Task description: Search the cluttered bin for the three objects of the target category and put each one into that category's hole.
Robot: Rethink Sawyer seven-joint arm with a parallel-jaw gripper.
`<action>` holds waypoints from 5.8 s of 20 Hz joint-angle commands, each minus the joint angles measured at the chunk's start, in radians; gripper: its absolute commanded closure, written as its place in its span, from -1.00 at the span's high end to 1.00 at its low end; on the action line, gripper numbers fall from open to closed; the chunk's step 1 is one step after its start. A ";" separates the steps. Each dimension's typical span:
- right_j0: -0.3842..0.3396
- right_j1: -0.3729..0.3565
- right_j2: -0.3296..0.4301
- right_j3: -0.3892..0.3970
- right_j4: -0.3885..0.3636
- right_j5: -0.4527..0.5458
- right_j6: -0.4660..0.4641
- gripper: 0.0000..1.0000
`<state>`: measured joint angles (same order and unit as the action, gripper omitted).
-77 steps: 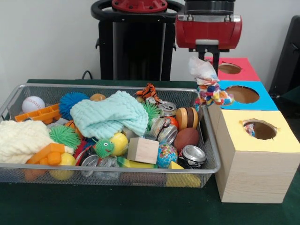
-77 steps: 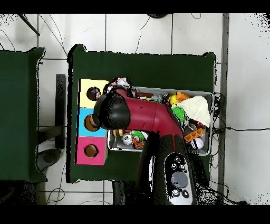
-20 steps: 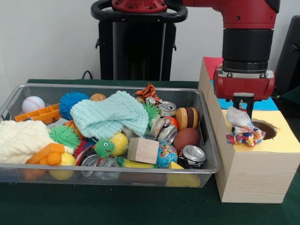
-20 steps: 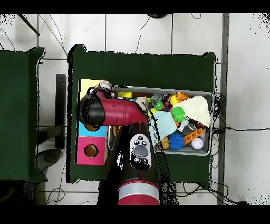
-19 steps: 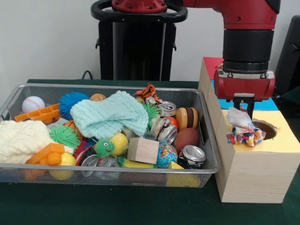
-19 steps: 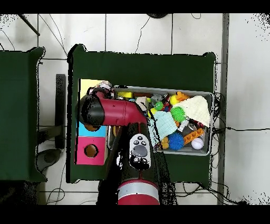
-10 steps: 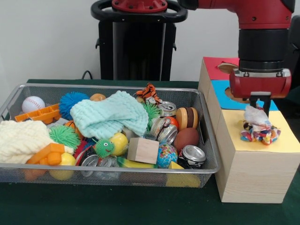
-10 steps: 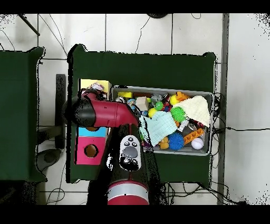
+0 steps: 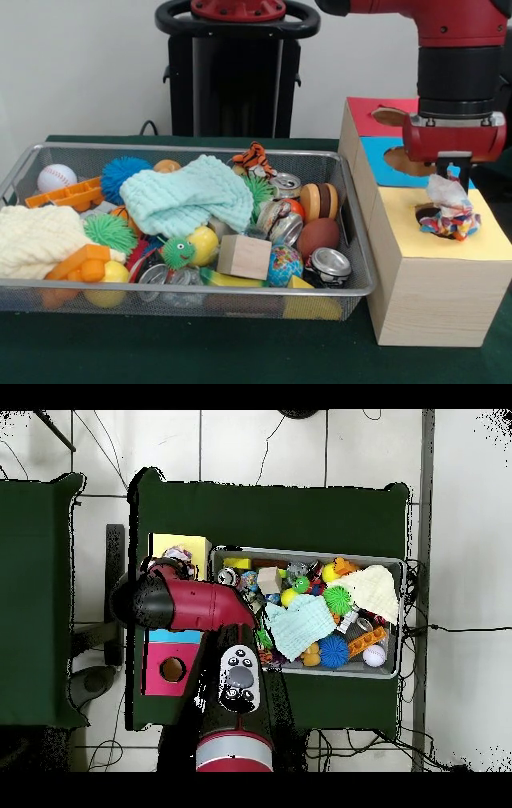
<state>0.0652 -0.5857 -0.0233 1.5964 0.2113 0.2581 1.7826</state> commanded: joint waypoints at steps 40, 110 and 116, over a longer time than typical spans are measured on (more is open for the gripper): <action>-0.007 -0.001 -0.028 0.099 0.087 0.132 0.200 -1.00; -0.033 -0.147 0.002 0.158 0.118 0.278 0.169 1.00; -0.029 -0.115 0.002 0.132 0.115 0.240 0.176 1.00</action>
<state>0.0559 -0.7446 -0.0776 1.7014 0.3082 0.4756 1.7826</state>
